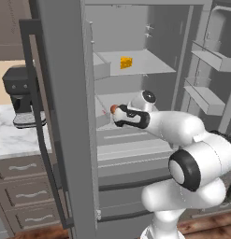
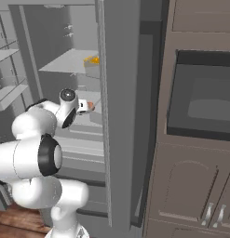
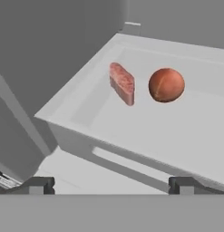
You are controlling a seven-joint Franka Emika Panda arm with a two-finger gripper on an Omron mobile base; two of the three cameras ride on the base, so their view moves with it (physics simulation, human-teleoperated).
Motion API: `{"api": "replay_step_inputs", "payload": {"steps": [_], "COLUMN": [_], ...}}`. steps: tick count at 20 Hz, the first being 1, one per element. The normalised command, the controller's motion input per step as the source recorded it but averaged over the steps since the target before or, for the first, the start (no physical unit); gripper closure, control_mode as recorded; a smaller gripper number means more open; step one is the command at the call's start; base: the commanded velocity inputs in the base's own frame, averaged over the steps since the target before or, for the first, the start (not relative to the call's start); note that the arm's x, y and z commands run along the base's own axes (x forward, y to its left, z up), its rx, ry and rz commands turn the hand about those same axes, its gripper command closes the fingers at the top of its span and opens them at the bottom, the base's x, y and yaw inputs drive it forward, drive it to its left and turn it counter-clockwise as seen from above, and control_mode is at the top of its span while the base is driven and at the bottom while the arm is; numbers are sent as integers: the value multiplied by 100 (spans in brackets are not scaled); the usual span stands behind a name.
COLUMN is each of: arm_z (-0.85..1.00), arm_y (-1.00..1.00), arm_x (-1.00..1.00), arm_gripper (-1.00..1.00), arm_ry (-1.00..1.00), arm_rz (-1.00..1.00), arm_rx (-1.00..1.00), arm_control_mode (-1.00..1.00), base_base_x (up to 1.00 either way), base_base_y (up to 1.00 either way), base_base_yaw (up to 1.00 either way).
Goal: Take the cheese, steak, and onion from the fridge and place them on the plate on the dining counter to create an appetizer plate.
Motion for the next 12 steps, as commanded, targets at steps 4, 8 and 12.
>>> {"api": "replay_step_inputs", "payload": {"steps": [4, 8, 12], "arm_z": [-16, -25, -30], "arm_y": [11, 14, 11], "arm_x": [49, 51, 45], "arm_gripper": [-100, -100, -100], "arm_ry": [2, 2, 0], "arm_rz": [0, 1, 2], "arm_rx": [0, 0, 0], "arm_control_mode": [-100, -100, -100], "base_base_x": [0, 0, 0], "base_base_y": [0, 0, 0], "base_base_yaw": [0, 0, 0]}}
